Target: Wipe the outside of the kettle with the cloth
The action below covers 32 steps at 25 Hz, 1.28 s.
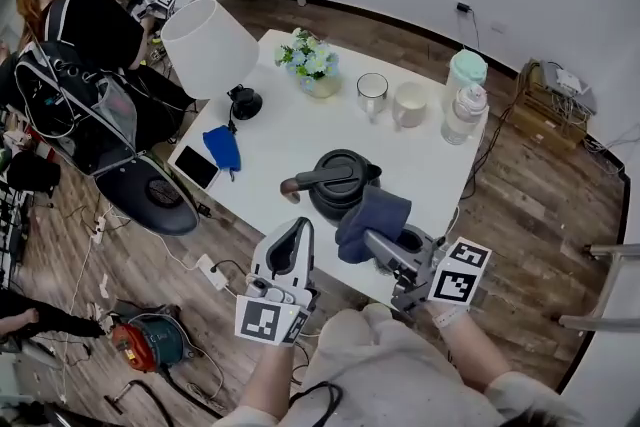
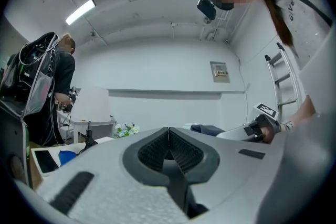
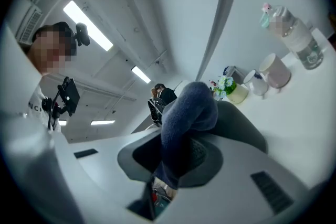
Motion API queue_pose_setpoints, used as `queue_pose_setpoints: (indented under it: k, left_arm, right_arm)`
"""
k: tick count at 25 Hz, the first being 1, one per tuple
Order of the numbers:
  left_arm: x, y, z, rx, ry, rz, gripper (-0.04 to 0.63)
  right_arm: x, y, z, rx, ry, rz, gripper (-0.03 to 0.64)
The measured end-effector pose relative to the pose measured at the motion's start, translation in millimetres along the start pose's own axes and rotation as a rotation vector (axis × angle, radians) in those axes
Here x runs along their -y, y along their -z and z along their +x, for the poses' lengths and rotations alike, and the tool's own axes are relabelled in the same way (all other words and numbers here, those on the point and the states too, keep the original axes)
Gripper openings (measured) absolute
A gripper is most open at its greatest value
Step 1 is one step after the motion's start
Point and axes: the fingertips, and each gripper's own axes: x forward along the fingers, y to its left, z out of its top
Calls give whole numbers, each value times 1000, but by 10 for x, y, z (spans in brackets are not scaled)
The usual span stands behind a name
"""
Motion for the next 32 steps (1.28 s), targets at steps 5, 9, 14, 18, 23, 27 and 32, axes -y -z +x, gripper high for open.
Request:
queue_pose_setpoints:
  k: [5, 9, 14, 18, 23, 27, 32]
  left_arm:
    - [-264, 80, 53, -19, -58, 94, 9]
    - [-460, 199, 131, -64, -80, 139, 79]
    - [-626, 423, 250, -112, -57, 180, 161]
    - [-646, 510, 351, -129, 4, 182, 161]
    - [-653, 604, 396, -145, 45, 155, 161]
    - [-660, 616, 406, -136, 45, 165, 161]
    - [-646, 552, 424, -74, 30, 198, 161]
  right_arm:
    - [250, 145, -39, -25, 6, 86, 55]
    - [436, 209, -54, -34, 35, 139, 55]
    - [661, 275, -94, -43, 89, 185, 55]
    - [858, 393, -128, -72, 139, 213, 55]
    - [1077, 565, -115, -114, 205, 258, 55]
    - [1230, 718, -151, -154, 271, 281, 55]
    - [1369, 847, -187, -201, 350, 272, 55]
